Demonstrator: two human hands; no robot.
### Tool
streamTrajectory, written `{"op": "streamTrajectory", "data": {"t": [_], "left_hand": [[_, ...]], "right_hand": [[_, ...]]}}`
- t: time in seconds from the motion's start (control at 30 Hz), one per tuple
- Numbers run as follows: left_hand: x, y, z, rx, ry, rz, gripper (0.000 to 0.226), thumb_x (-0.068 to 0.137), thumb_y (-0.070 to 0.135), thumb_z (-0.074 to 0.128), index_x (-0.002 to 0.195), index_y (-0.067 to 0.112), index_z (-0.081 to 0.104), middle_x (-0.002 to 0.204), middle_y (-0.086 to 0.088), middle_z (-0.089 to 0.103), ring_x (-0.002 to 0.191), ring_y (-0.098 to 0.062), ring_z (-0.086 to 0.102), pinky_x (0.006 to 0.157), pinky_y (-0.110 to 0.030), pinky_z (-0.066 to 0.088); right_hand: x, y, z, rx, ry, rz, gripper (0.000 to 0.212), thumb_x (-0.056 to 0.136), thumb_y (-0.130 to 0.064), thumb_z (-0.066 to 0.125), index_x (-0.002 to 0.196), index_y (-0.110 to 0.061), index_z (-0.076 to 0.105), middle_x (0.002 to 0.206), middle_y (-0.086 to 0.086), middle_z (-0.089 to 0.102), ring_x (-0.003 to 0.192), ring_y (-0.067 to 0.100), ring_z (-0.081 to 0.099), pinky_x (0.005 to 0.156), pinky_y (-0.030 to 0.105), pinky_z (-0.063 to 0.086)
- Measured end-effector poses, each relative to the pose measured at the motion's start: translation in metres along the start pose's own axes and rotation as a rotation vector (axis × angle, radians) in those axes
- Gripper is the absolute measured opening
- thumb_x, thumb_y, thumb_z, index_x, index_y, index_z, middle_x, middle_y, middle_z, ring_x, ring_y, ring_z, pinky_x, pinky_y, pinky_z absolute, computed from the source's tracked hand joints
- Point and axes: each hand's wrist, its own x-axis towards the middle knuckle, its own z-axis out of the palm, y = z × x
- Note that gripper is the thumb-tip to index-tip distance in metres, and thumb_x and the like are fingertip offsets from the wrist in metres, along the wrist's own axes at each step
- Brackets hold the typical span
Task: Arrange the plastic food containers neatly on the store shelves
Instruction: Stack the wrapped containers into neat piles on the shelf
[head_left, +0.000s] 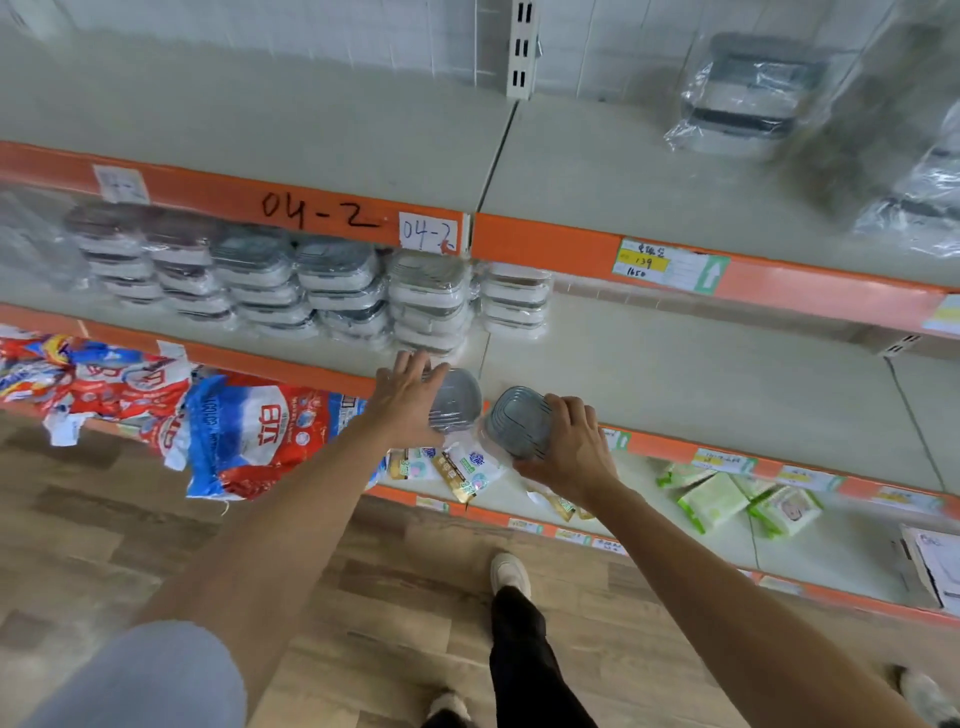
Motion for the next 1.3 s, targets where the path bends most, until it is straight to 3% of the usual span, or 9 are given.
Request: {"op": "streamTrajectory", "data": {"t": [0.13, 0.27, 0.5, 0.63, 0.77, 0.9, 1.03, 1.17, 1.3], "left_hand": [[-0.046, -0.029, -0.037, 0.011, 0.169, 0.027, 0.101, 0.06, 0.051, 0.074, 0.144, 0.018, 0.029, 0.129, -0.009, 0.033, 0.118, -0.025, 0.03, 0.094, -0.037, 0.032], [-0.068, -0.043, -0.081, 0.013, 0.385, 0.038, 0.099, 0.057, 0.05, 0.076, 0.141, 0.014, 0.038, 0.123, -0.012, 0.039, 0.113, -0.027, 0.034, 0.093, -0.044, 0.037], [-0.048, -0.03, -0.165, -0.226, 0.73, 0.029, 0.094, 0.061, 0.062, 0.064, 0.137, 0.01, 0.043, 0.125, -0.012, 0.048, 0.111, -0.03, 0.041, 0.096, -0.041, 0.036], [-0.002, 0.001, -0.203, -0.305, 0.683, 0.067, 0.084, 0.065, 0.053, 0.076, 0.133, 0.015, 0.045, 0.129, -0.006, 0.048, 0.117, -0.026, 0.039, 0.095, -0.04, 0.036], [0.052, 0.026, -0.223, -0.301, 0.535, 0.138, 0.076, 0.064, 0.046, 0.082, 0.127, 0.015, 0.053, 0.126, -0.003, 0.051, 0.119, -0.023, 0.038, 0.097, -0.039, 0.037], [0.105, 0.031, -0.222, -0.387, 0.434, 0.137, 0.076, 0.066, 0.042, 0.083, 0.129, 0.013, 0.054, 0.129, -0.005, 0.05, 0.121, -0.023, 0.037, 0.104, -0.034, 0.032], [0.141, 0.023, -0.23, -0.608, 0.344, 0.062, 0.058, 0.081, 0.051, 0.067, 0.127, 0.018, 0.058, 0.135, -0.002, 0.05, 0.128, -0.02, 0.04, 0.107, -0.032, 0.03], [0.157, 0.017, -0.244, -0.789, 0.224, -0.033, 0.05, 0.096, 0.058, 0.032, 0.118, 0.028, 0.065, 0.14, 0.006, 0.048, 0.131, -0.017, 0.041, 0.096, -0.023, 0.025], [0.162, 0.014, -0.249, -0.796, 0.181, -0.042, 0.043, 0.08, 0.064, 0.052, 0.106, 0.033, 0.065, 0.121, 0.009, 0.057, 0.118, -0.014, 0.05, 0.088, -0.023, 0.034]], "right_hand": [[-0.009, -0.038, -0.027, 0.012, 0.084, -0.159, 0.091, 0.067, -0.045, 0.074, 0.141, -0.014, 0.031, 0.133, 0.004, 0.038, 0.12, 0.022, 0.034, 0.099, 0.035, 0.032], [-0.008, -0.062, -0.067, 0.03, 0.184, -0.275, 0.092, 0.068, -0.044, 0.075, 0.141, -0.01, 0.031, 0.135, 0.007, 0.039, 0.122, 0.025, 0.036, 0.102, 0.038, 0.035], [0.011, -0.061, -0.157, 0.081, 0.482, -0.242, 0.081, 0.067, -0.042, 0.08, 0.129, -0.003, 0.045, 0.121, 0.014, 0.049, 0.111, 0.033, 0.044, 0.094, 0.042, 0.038], [0.038, -0.03, -0.207, -0.002, 0.495, -0.115, 0.081, 0.067, -0.048, 0.078, 0.13, -0.009, 0.045, 0.125, 0.011, 0.047, 0.116, 0.031, 0.041, 0.094, 0.042, 0.035], [0.073, 0.001, -0.24, 0.008, 0.336, -0.042, 0.08, 0.069, -0.049, 0.077, 0.135, -0.021, 0.043, 0.131, 0.006, 0.044, 0.123, 0.028, 0.037, 0.101, 0.04, 0.032], [0.114, 0.025, -0.249, 0.085, 0.222, -0.051, 0.054, 0.082, -0.046, 0.066, 0.131, -0.028, 0.051, 0.132, 0.006, 0.042, 0.128, 0.025, 0.033, 0.109, 0.042, 0.028], [0.142, 0.035, -0.26, 0.264, 0.155, -0.068, 0.04, 0.1, -0.041, 0.035, 0.128, -0.02, 0.056, 0.132, 0.009, 0.043, 0.129, 0.025, 0.033, 0.113, 0.036, 0.022], [0.156, 0.042, -0.27, 0.223, 0.128, -0.11, 0.041, 0.102, -0.036, 0.03, 0.127, -0.021, 0.058, 0.129, 0.008, 0.049, 0.127, 0.023, 0.038, 0.111, 0.033, 0.023], [0.162, 0.037, -0.27, -0.075, 0.069, -0.095, 0.042, 0.09, -0.058, 0.043, 0.116, -0.026, 0.051, 0.12, 0.005, 0.049, 0.121, 0.022, 0.041, 0.103, 0.043, 0.033]]}}
